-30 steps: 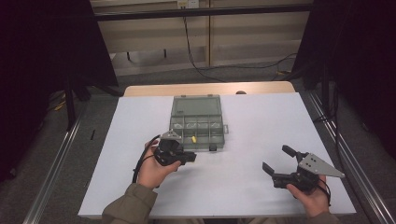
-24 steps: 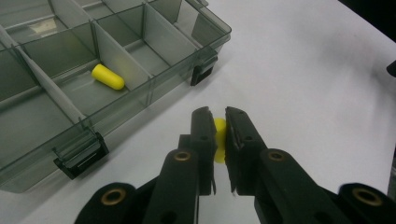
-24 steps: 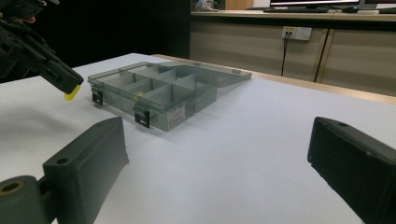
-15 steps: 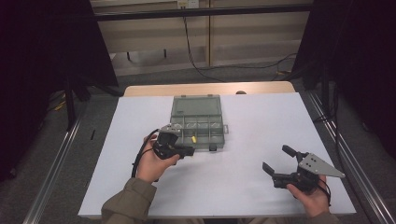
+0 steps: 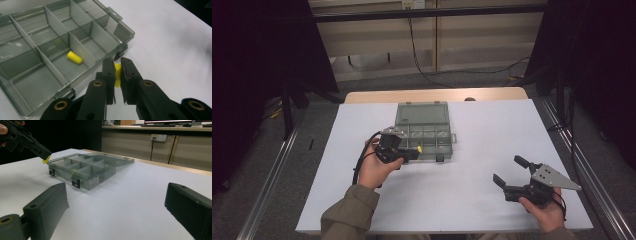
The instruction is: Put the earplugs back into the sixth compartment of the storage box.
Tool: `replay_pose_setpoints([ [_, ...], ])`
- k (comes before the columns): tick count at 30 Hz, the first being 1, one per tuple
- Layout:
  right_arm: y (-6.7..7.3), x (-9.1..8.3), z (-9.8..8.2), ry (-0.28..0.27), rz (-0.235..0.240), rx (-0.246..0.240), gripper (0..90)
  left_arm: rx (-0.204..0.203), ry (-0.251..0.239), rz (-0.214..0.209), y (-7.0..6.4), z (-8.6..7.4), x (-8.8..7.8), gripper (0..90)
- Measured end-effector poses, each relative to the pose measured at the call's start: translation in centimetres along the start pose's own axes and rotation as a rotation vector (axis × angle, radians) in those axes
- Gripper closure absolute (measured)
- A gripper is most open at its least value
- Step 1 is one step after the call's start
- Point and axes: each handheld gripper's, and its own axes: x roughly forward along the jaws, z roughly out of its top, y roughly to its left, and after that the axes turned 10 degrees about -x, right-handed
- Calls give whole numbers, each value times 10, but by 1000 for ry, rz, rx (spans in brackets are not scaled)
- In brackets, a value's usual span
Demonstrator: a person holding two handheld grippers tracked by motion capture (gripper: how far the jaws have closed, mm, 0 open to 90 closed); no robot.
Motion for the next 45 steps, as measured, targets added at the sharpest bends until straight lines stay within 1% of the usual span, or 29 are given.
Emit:
replay_pose_setpoints([
  [4, 0, 0, 0, 0, 0, 0, 40, 6, -4, 9, 1, 5, 0, 826],
  [6, 0, 0, 0, 0, 0, 0, 40, 1, -4, 8, 2, 7, 0, 825],
  [13, 0, 0, 0, -1, -1, 1, 40, -12, -12, 27, 6, 13, 2, 825],
  [18, 0, 0, 0, 0, 1, -2, 40, -13, -19, 39, 10, 19, 3, 826],
  [19, 0, 0, 0, -1, 0, 0, 40, -16, -28, 45, 10, 19, 4, 825],
  [23, 0, 0, 0, 0, 0, 0, 40, -24, -27, 54, 13, 20, 9, 824],
  [26, 0, 0, 0, 0, 1, 1, 41, -22, -20, 79, 17, 21, 13, 823],
  [32, 0, 0, 0, -1, 3, 1, 41, -33, -36, 90, 23, 22, 19, 816],
  [35, 0, 0, 0, -1, 3, 0, 41, -25, -29, 99, 23, 22, 22, 805],
  [37, 0, 0, 0, 2, 2, 4, 41, -32, -42, 103, 24, 22, 23, 795],
  [38, 0, 0, 0, 2, 3, 3, 41, -28, -46, 109, 24, 22, 23, 785],
  [40, 0, 0, 0, 0, 4, 2, 41, -36, -36, 99, 25, 22, 24, 775],
  [42, 0, 0, 0, -1, 4, 0, 41, -31, -35, 115, 26, 21, 24, 754],
  [44, 0, 0, 0, 2, 3, 2, 41, -26, -46, 123, 28, 21, 24, 722],
  [45, 0, 0, 0, 1, 3, 0, 41, -37, -45, 115, 28, 21, 24, 723],
])
